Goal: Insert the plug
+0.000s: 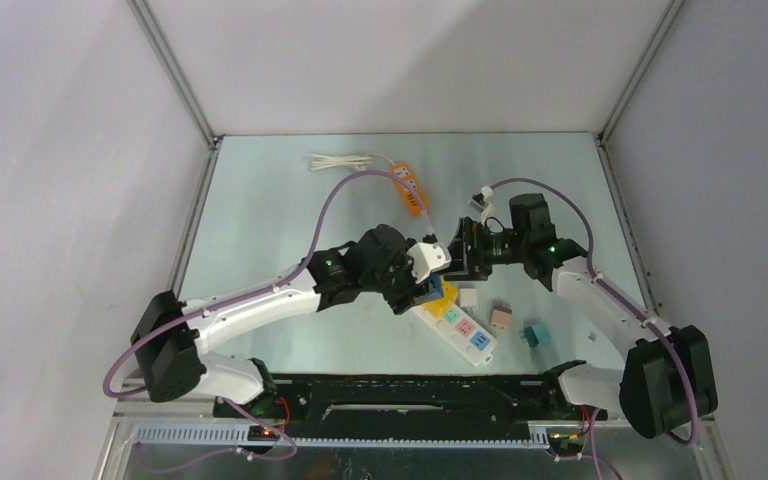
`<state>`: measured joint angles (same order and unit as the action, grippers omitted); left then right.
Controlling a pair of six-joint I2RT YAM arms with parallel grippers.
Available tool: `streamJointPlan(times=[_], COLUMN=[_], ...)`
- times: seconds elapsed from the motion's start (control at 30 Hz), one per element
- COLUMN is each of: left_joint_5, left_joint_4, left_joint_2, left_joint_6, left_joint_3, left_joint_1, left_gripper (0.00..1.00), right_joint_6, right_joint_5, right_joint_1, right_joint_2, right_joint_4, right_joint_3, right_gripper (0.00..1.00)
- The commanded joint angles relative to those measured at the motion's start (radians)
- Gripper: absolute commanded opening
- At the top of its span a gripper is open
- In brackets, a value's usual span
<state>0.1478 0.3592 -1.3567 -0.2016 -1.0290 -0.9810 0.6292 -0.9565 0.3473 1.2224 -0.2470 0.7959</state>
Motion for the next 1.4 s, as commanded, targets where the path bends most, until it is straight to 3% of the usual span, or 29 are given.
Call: streamJointPlan(times=[0.0, 0.17, 0.57, 0.87, 1.07, 1.27, 1.33, 1.37], left_joint_5=[-0.066, -0.101, -0.132, -0.114, -0.145, -0.145, -0.145, -0.145], left_joint_4=[0.004, -0.015, -0.066, -0.100, -0.100, -0.090, -0.091, -0.091], left_joint_2=[-0.003, 0.017, 0.123, 0.159, 0.177, 0.168, 0.165, 0.164], left_joint_6=[-0.044, -0.045, -0.031, -0.019, -0.024, -0.023, -0.023, -0.023], left_joint_3=[-0.091, -0.086, -0.043, -0.024, -0.016, -0.015, -0.013, -0.013], left_joint_1=[-0.032, -0.053, -0.067, -0.069, -0.070, -0.070, -0.070, -0.070], left_gripper=[0.21, 0.19, 0.15, 0.14, 0.14, 0.14, 0.16, 0.20], right_joint_6=[0.043, 0.045, 0.032, 0.128, 0.200, 0.211, 0.204, 0.202], right_joint_5=[-0.039, -0.033, -0.006, -0.060, -0.073, -0.065, -0.063, -0.060], right_joint_1=[0.023, 0.028, 0.028, 0.053, 0.095, 0.099, 0.097, 0.097], right_joint_2=[0.026, 0.059, 0.052, 0.050, 0.057, 0.058, 0.059, 0.059], right_joint_4=[0.074, 0.067, 0.062, 0.169, 0.235, 0.256, 0.250, 0.250], right_joint_3=[0.042, 0.042, 0.042, 0.042, 0.041, 0.042, 0.042, 0.041], right_gripper=[0.93, 0.89, 0.95, 0.84, 0.82, 0.54, 0.38, 0.26])
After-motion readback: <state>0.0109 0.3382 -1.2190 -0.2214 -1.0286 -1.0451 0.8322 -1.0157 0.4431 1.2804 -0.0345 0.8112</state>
